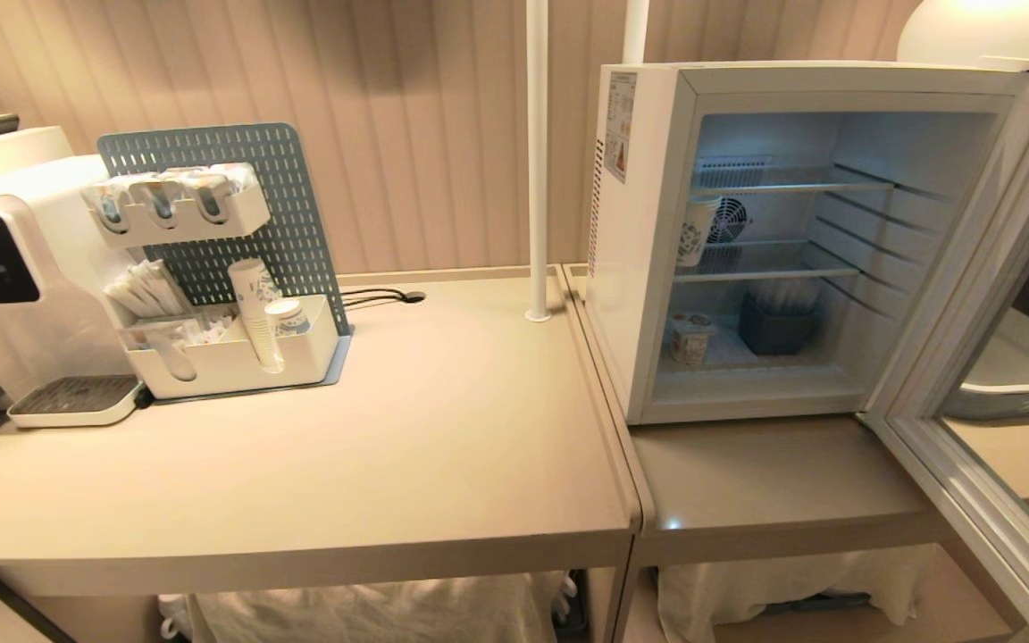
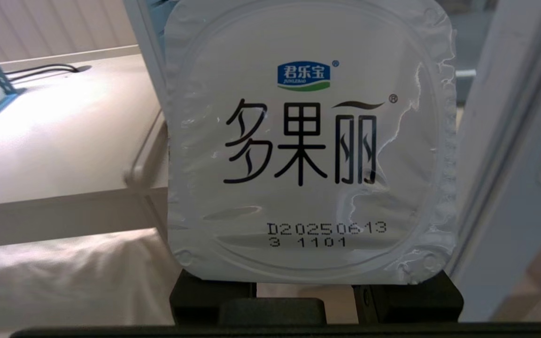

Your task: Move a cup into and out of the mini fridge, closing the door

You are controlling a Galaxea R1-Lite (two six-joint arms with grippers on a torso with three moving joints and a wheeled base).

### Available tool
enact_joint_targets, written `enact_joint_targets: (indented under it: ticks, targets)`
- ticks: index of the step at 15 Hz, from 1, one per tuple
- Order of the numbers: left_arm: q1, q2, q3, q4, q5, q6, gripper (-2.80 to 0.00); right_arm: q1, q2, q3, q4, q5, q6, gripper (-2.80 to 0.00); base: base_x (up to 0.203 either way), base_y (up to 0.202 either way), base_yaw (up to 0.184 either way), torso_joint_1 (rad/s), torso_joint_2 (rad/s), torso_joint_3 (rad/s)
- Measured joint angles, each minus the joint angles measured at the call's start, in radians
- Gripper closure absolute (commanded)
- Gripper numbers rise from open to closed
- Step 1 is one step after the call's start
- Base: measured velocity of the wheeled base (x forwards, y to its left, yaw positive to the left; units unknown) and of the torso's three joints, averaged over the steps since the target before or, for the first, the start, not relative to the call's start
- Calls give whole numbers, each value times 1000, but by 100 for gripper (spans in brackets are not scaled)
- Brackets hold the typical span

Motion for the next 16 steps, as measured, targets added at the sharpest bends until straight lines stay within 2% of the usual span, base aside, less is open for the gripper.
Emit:
enact_joint_targets:
  ticks: [2, 5, 16]
  targets:
    - [0, 0, 0, 0, 0, 0, 0, 0, 0, 97, -158, 1, -56, 0, 0, 0, 0, 0, 0, 0]
    - [0, 0, 0, 0, 0, 0, 0, 0, 0, 127, -74, 19, -71, 0, 0, 0, 0, 0, 0, 0]
    - [0, 0, 0, 0, 0, 1, 0, 0, 0, 130, -77, 19, -73, 0, 0, 0, 0, 0, 0, 0]
